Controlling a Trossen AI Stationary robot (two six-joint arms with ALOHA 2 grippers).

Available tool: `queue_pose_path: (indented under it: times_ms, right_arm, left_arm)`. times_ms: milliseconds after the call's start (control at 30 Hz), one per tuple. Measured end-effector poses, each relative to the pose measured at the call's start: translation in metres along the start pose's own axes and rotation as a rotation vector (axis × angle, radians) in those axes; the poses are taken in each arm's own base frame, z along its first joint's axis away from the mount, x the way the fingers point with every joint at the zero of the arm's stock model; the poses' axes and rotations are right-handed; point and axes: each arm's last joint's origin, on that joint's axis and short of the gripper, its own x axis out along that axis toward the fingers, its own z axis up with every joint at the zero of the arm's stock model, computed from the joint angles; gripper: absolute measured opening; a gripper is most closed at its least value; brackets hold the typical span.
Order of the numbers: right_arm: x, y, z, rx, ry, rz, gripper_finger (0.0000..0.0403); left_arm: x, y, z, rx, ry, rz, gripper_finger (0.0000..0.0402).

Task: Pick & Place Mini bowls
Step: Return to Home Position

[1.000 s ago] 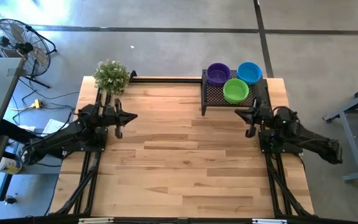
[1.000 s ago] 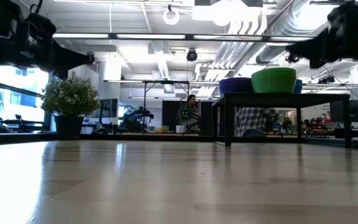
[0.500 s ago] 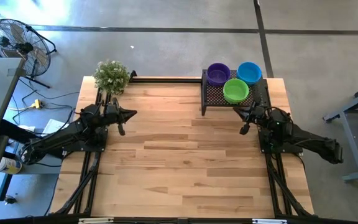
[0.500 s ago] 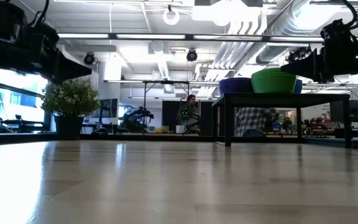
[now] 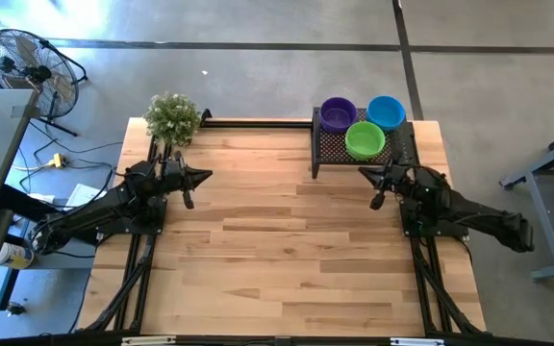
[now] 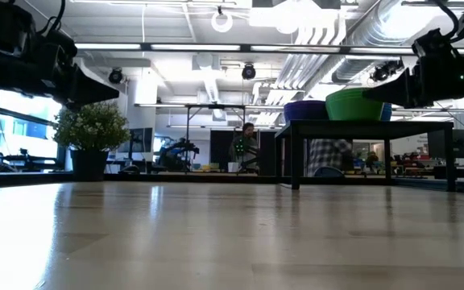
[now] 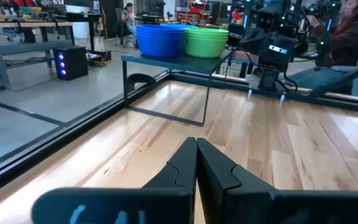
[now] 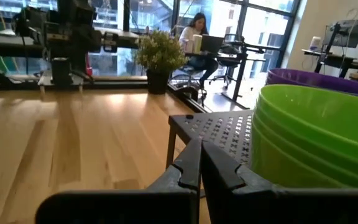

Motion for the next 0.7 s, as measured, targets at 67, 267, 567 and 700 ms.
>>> queue_pose_path:
  times_ms: [67,267,567,700]
  right_arm:
    - [0.0007,0.0001,-0.0008,0.000,0.011,0.002,0.0001]
    - [0.0011,0.0003,-0.0014,0.003,0.016,0.004,0.0000]
    - [0.0011,0.0003,-0.0014,0.003,0.015,0.005,0.0000]
    - [0.0011,0.0003,-0.0014,0.003,0.015,0.005,0.0000]
  left_arm:
    - [0.0000,0.0000,0.0000,0.000,0.000,0.000,0.0000]
    - [0.0000,0.0000,0.0000,0.000,0.000,0.000,0.0000]
    - [0.0000,0.0000,0.0000,0.000,0.000,0.001,0.0000]
    - [0.0000,0.0000,-0.0001,0.000,0.001,0.001,0.0000]
